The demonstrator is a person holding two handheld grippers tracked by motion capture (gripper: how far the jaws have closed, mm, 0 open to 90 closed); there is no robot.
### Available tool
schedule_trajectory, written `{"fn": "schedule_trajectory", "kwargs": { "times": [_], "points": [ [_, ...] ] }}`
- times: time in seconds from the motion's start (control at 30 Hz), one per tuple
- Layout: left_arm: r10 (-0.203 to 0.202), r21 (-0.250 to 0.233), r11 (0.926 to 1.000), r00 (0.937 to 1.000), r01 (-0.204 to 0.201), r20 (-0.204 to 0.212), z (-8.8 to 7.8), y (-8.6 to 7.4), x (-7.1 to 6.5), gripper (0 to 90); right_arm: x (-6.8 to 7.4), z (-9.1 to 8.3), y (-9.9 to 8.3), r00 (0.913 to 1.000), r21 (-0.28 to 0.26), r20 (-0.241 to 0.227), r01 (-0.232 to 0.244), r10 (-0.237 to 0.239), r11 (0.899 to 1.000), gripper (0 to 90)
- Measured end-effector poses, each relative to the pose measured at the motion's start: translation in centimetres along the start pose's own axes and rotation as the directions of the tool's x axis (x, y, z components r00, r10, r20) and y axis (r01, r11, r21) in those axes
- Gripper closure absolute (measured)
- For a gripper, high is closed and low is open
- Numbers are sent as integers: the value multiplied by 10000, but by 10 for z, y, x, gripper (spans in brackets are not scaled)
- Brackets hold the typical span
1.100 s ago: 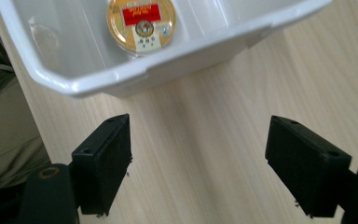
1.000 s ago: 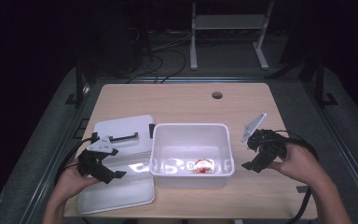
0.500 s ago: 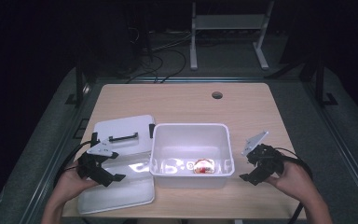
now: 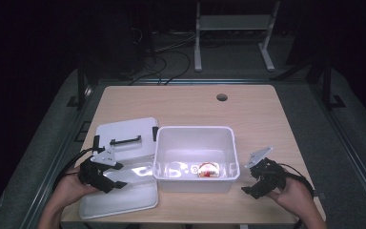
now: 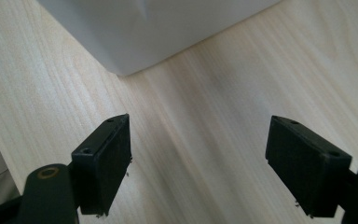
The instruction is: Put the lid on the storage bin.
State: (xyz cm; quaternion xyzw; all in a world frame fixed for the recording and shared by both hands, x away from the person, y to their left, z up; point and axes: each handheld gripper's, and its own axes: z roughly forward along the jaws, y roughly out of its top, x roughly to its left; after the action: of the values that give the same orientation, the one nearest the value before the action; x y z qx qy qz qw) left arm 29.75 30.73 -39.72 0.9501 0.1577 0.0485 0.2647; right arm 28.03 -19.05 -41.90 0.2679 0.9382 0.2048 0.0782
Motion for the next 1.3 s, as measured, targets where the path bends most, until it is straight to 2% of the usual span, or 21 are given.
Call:
{"fn": "schedule_trajectory", "kwargs": {
  "times": [0.1,0.17,0.2,0.23,0.27,0.4,0.63,0.7,0.8,0.83,0.87,0.97,1.07,1.1,1.17,1.23,1.3],
  "points": [
    [132,376,9992,9998,-137,145,1,-3,0,406,3,3,-6,9999,-203,-46,-163,162,9997,217],
    [111,464,9989,9997,-120,201,2,-4,1,444,3,4,-8,9998,-255,-51,-197,196,9995,217],
    [209,701,9973,9994,-228,290,3,-6,1,459,4,5,-11,9996,-337,-64,-273,271,9991,217],
    [209,701,9973,9994,-228,290,3,-6,1,475,4,5,-11,9996,-337,-64,-273,271,9991,217],
    [319,943,9949,9984,-362,463,5,-6,1,503,6,6,-13,9995,-312,-32,-315,314,9990,217],
    [456,1459,9878,9968,-548,653,11,-8,1,578,8,8,-16,9993,-371,-52,-374,372,9986,217],
    [539,1963,9780,9945,-708,899,16,-8,3,694,9,6,-18,9988,-592,15,-484,486,9971,217],
    [594,2149,9734,9934,-795,983,18,-6,3,724,9,6,-19,9990,-623,32,-446,449,9971,217],
    [631,2552,9627,9918,-897,1107,21,-2,4,737,9,6,-19,9990,-616,32,-452,455,9971,217],
    [631,2552,9627,9918,-897,1107,21,-2,4,741,9,6,-19,9990,-616,32,-452,455,9971,217],
    [707,2780,9554,9910,-1001,1137,23,1,5,743,9,6,-19,9990,-613,33,-441,444,9971,217],
    [685,2883,9524,9910,-993,1151,25,5,7,776,8,5,-19,9990,-647,64,-441,446,9969,217],
    [714,3079,9455,9899,-1062,1221,27,8,8,796,8,5,-19,9990,-675,64,-434,440,9968,217],
    [714,3079,9455,9899,-1062,1221,27,8,8,818,8,5,-19,9990,-675,64,-434,440,9968,217],
    [703,3228,9401,9887,-1100,1321,30,10,9,865,8,5,-19,9989,-703,58,-449,455,9965,217],
    [717,3230,9398,9885,-1116,1331,30,10,8,886,7,5,-19,9990,-704,62,-445,450,9965,217],
    [797,3415,9315,9864,-1251,1440,30,11,8,890,8,5,-19,9990,-711,69,-434,440,9965,217]
  ]
}}
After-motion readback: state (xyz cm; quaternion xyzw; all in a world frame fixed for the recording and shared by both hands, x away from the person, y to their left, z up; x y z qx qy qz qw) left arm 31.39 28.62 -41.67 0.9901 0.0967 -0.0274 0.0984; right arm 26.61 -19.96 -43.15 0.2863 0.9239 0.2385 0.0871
